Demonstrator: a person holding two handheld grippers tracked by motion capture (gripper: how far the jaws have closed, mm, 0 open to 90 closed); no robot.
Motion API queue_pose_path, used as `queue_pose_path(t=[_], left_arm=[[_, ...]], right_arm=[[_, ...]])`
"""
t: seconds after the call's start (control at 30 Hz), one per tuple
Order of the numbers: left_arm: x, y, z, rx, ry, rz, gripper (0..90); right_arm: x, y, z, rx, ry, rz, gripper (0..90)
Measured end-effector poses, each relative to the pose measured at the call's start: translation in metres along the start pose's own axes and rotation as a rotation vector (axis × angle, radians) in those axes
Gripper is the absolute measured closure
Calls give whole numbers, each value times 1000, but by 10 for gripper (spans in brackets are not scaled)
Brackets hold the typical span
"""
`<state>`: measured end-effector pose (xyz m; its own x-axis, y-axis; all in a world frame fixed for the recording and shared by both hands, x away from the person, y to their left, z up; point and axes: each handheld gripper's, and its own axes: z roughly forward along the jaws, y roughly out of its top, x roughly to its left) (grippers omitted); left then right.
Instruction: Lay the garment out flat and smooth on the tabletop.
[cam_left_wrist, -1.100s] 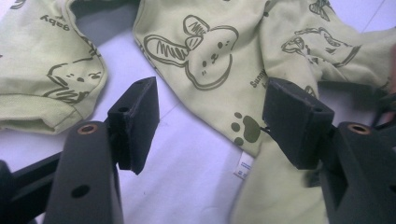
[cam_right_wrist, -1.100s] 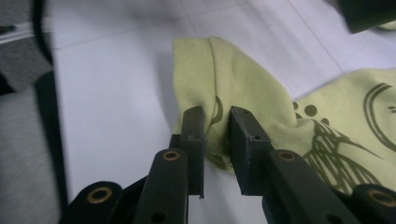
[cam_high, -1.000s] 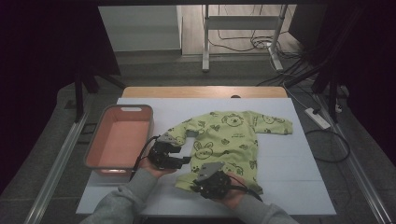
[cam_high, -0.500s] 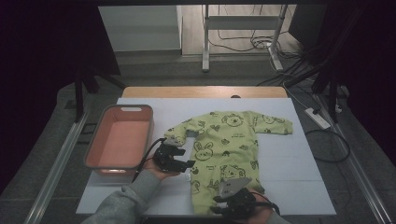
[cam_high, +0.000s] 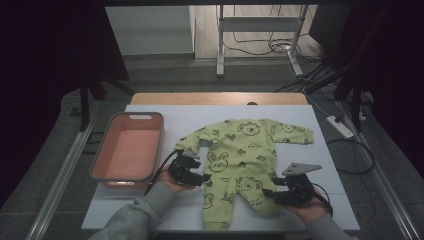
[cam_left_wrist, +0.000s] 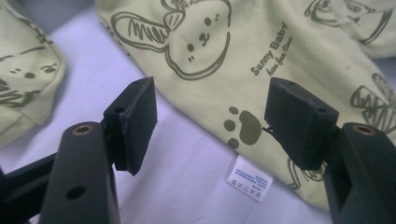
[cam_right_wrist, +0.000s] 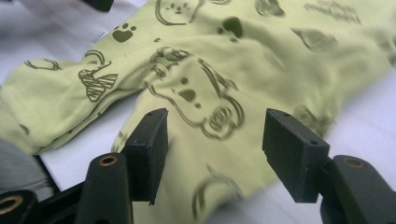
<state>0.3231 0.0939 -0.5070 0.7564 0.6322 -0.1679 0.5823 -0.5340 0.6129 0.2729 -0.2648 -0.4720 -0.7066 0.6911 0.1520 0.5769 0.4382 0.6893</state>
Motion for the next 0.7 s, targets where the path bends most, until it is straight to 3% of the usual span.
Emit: queue_pose_path(t=[0.17, 0.27, 0.37, 0.47, 0.5, 0.57, 0.7], left_arm=[[0, 0, -1, -4, -4, 0, 345], [-1, 0, -1, -2, -2, 2, 345], [-1, 0, -1, -4, -2, 7, 345], [-1, 0, -1, -4, -2, 7, 346], [-1, 0, -1, -6, -3, 7, 346], [0, 0, -2, -7, -2, 9, 345], [2, -1, -4, -15, -2, 0, 346]], right_arm=[[7, -21, -25, -25, 21, 8, 386], [13, -31, -26, 18, 18, -2, 418], [14, -39, -16, 71, 7, 8, 523], [8, -40, -8, 74, 31, 33, 771], [5, -39, -9, 77, 53, 49, 807], [5, -38, -16, 76, 94, 77, 822], [20, -43, -39, 95, 87, 51, 816]])
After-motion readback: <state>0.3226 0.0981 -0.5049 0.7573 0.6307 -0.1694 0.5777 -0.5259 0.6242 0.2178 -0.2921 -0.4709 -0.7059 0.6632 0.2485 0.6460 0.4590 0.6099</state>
